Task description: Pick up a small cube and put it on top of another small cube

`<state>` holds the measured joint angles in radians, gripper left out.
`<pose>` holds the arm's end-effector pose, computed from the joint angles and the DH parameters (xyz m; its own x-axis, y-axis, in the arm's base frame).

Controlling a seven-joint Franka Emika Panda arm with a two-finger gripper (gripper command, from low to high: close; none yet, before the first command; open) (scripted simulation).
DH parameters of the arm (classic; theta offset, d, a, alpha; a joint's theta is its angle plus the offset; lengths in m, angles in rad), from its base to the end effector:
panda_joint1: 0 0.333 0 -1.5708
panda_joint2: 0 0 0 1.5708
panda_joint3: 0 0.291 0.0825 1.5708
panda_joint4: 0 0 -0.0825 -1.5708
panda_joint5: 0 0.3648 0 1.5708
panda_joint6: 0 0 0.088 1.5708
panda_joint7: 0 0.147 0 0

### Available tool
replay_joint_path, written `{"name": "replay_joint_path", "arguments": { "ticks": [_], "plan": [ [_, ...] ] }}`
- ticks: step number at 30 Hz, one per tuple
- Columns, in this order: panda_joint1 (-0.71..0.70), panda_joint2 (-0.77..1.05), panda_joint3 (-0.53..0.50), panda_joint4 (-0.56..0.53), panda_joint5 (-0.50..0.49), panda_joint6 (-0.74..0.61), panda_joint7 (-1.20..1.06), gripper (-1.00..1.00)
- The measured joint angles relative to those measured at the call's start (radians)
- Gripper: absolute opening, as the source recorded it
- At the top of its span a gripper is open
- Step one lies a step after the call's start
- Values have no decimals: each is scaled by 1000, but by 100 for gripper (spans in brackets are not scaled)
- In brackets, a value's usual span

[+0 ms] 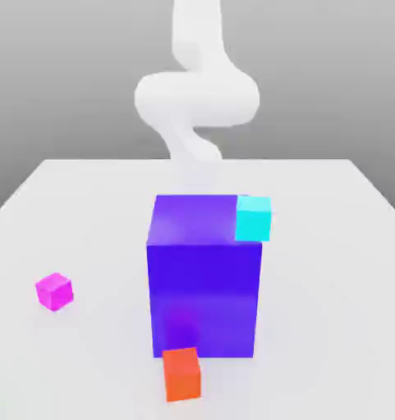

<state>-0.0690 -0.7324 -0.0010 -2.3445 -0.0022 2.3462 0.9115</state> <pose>0.3975 -0.0281 0.6217 0.3987 -0.8195 0.4116 -0.6281 -0.5710 -0.5286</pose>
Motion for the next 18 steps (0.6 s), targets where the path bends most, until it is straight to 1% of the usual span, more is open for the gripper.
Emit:
{"name": "replay_joint_path", "arguments": {
  "ticks": [9,18],
  "plan": [
    [-257,246,0,-162,-4,170,402,0],
    [-484,487,-29,-322,-19,336,803,0]
  ]
}}
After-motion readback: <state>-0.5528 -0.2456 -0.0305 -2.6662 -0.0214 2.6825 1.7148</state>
